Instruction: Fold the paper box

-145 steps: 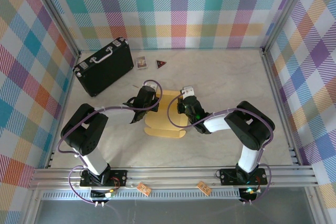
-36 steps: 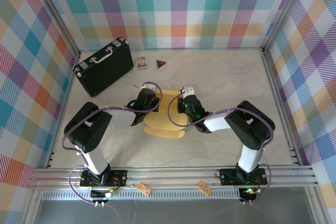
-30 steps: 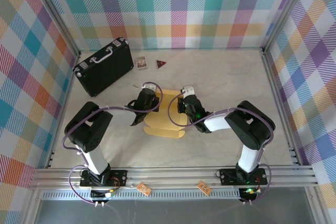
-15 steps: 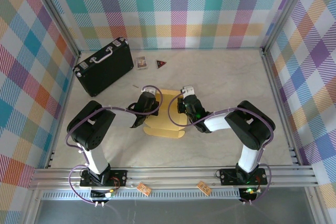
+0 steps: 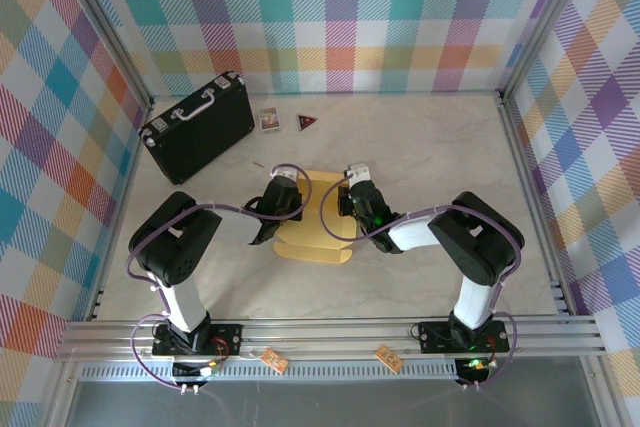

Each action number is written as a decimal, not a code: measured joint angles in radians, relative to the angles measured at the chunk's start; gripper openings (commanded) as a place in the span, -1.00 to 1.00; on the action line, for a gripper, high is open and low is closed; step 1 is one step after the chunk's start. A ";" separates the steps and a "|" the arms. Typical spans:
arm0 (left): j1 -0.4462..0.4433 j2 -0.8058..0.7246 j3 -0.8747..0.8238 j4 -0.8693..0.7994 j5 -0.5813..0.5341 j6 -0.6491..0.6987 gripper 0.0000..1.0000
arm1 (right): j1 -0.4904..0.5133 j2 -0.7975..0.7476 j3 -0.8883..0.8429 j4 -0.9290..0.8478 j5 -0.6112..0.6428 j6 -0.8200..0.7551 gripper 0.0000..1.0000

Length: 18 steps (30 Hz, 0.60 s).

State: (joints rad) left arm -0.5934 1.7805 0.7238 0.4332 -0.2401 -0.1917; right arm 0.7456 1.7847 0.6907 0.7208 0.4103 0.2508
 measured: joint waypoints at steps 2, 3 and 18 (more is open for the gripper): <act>0.000 0.001 0.000 0.003 0.007 0.000 -0.57 | 0.000 0.000 0.000 0.000 0.000 0.000 -1.00; 0.000 0.002 0.000 0.005 0.010 0.000 -0.54 | 0.000 0.000 0.000 0.000 0.000 0.000 -1.00; -0.002 0.011 -0.002 0.023 -0.005 0.005 -0.33 | -0.001 0.000 0.000 -0.001 0.004 0.000 -1.00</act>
State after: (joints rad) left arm -0.5953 1.7916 0.7223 0.4557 -0.2455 -0.1867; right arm 0.7444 1.7851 0.6910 0.7200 0.4145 0.2512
